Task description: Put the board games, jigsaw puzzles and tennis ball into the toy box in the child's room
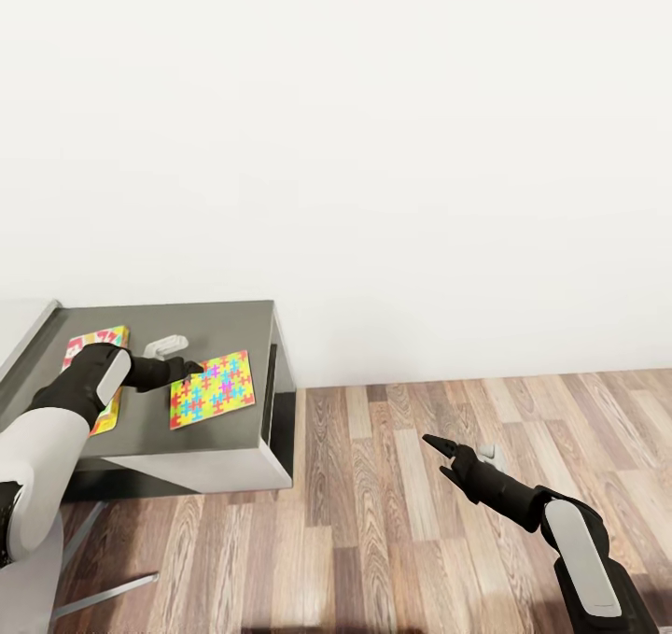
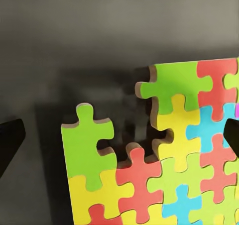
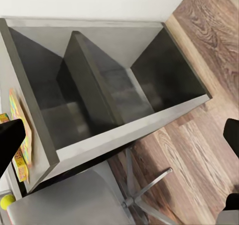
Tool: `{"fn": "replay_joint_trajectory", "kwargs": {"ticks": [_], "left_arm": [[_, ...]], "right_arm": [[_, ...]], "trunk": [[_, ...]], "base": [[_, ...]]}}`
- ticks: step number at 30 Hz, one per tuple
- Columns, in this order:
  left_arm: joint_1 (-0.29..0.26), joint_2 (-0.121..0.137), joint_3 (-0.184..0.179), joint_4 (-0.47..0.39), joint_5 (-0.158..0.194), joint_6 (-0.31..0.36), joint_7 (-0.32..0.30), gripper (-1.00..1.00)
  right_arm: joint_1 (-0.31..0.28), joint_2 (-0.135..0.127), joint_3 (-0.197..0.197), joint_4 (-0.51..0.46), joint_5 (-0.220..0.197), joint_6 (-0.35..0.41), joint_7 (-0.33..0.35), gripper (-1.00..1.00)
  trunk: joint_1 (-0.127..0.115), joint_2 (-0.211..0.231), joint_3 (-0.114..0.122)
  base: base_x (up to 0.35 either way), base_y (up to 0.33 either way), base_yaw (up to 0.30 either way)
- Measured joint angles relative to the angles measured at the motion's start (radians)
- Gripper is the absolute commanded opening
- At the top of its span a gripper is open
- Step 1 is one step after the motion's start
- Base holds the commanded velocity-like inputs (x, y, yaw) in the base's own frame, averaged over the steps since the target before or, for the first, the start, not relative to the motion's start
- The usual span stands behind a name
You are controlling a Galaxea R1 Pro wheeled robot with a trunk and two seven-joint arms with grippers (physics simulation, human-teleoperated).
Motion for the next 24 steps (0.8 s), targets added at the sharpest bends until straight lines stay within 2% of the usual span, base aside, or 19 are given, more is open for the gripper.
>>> {"fn": "replay_joint_trajectory", "kwargs": {"ticks": [8,24], "left_arm": [[0.0,0.0,0.014,0.0,-0.003,-0.004,-0.063,1.0],[0.001,0.001,0.015,0.0,-0.004,-0.007,-0.075,1.0]], "right_arm": [[0.0,0.0,0.0,-0.001,0.0,0.0,0.0,1.0],[0.0,0.0,0.0,-0.001,0.001,0.0,0.003,1.0]], "trunk": [[0.0,0.0,-0.002],[0.0,0.0,-0.003]], "base": [[0.0,0.0,0.0],[0.0,0.0,0.0]]}}
